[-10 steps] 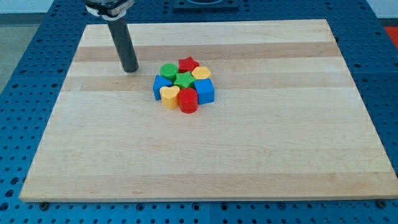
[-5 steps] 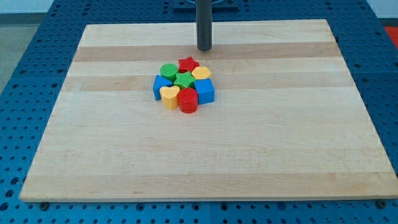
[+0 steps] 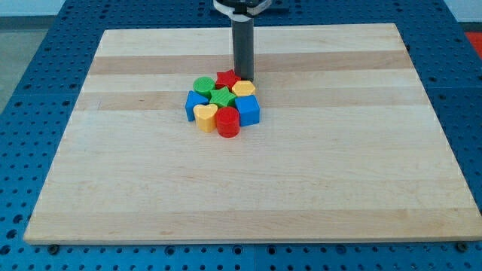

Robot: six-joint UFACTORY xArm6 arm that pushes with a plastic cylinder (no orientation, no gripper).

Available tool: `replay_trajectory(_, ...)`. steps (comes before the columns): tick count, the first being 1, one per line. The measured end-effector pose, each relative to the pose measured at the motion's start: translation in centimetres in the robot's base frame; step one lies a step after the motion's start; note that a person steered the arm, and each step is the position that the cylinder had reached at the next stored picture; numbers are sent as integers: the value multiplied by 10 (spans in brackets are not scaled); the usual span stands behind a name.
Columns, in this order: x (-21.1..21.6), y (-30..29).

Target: Adjust the group of blocks at the centre of the board

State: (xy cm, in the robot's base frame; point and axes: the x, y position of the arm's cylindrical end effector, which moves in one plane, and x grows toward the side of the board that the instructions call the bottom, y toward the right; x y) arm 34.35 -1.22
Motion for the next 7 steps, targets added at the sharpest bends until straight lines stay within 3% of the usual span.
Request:
replay_trajectory(2,-18,-7)
replay_trajectory(6,-10,-27)
replay_trajectory(7,-28,-26)
